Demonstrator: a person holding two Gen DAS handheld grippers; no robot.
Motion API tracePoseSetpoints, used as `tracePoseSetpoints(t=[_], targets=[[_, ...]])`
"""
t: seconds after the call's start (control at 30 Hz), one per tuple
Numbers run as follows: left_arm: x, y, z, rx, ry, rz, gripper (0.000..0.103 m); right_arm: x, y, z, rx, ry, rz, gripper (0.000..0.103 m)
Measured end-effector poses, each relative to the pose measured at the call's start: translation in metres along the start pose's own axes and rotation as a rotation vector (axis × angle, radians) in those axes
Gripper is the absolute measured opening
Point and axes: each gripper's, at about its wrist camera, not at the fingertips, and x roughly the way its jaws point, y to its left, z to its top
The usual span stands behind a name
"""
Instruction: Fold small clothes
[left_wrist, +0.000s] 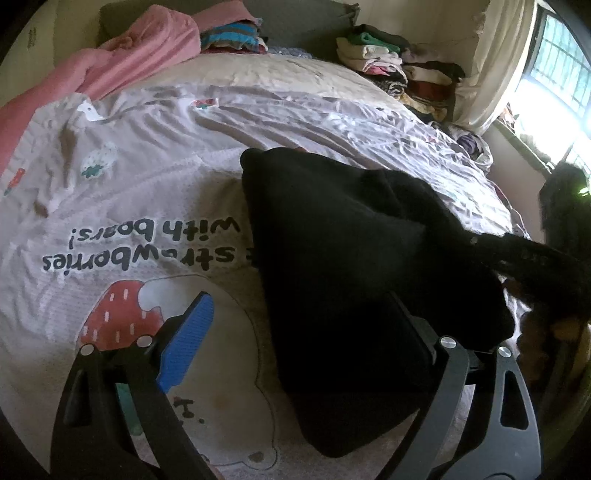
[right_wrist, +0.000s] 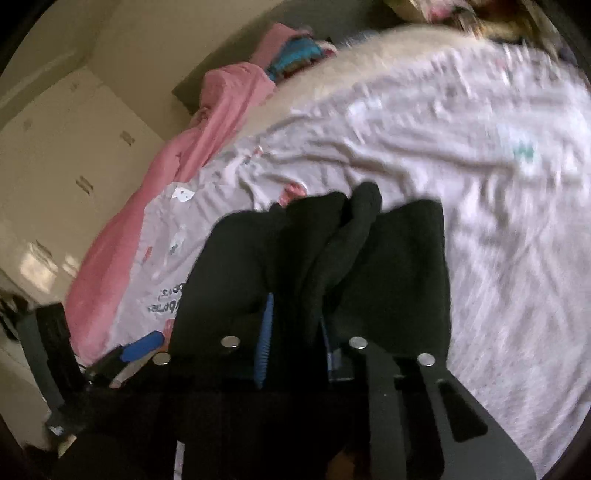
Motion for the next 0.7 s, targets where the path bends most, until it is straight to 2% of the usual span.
tracePoseSetpoints(t=[0.17,0.27,0.53,0.67,0.7], targets=[[-0.005,-0.003,0.002,0.003,0.000,-0.034,0.084,-0.027,0.019,0.004,-0.135,-0.081,-0.042,0.015],[-0.005,-0.007,0.002,0.003,0.004,-0.043,0.084,-0.031,0.015,0.003,-0.169,-0.085,-0.088,0.015],[0.004,-0.016,-0.006,0.007,0.046,-0.085,0.086,-0.018,-0.024,-0.016,-0.112,-0.027,-0.165,0.014],[0.007,-0.019,-0.011,0.009,0.059,-0.096,0.086,-0.012,-0.030,-0.024,-0.106,-0.038,-0.178,0.016],[0.007,-0.019,-0.012,0.010,0.062,-0.098,0.086,-0.013,-0.030,-0.025,-0.104,-0.042,-0.180,0.019]])
